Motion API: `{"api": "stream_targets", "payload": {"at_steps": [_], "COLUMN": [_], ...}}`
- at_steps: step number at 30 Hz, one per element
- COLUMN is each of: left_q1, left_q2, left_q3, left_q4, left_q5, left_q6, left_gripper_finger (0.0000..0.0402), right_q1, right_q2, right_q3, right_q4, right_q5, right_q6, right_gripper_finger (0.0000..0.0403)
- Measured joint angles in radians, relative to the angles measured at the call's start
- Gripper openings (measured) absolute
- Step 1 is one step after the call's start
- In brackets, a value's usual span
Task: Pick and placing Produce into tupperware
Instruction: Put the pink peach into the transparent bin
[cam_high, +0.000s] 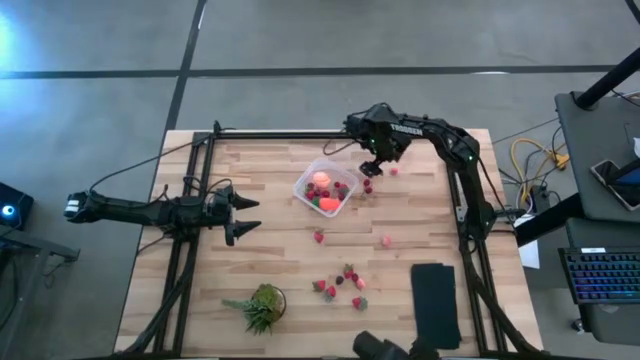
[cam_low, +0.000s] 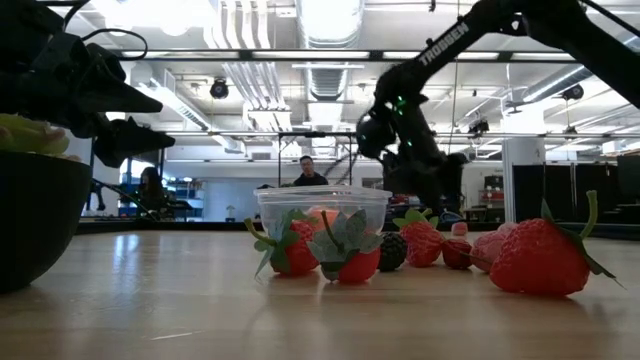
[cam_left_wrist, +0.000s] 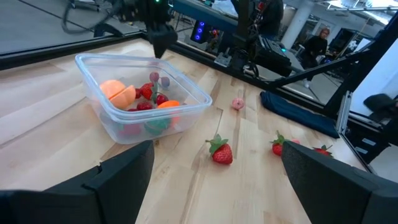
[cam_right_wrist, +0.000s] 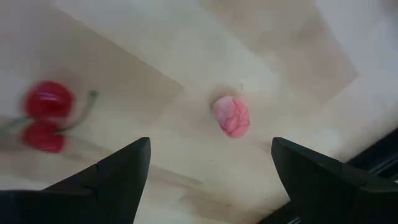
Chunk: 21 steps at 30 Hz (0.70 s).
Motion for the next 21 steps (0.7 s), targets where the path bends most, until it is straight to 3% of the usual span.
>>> {"api": "stream_targets", "payload": {"at_steps": [10, 21], "left_q1": [0.000, 0.000], "left_q2": [0.000, 0.001], "left_q3": [0.000, 0.000], "left_q4": [0.000, 0.000], "left_q5": [0.000, 0.000], "left_q6": [0.000, 0.000], "left_gripper_finger": [0.0338, 0.0338], "right_q1": [-0.040, -0.098], "right_q2": [-0.042, -0.092], "right_q3": [-0.206, -0.258], "right_q4": [0.182, 0.275], "right_q5": [-0.002, -0.001], "right_q6": [-0.021, -0.022], "right_gripper_finger": [0.0327, 0.0318]}}
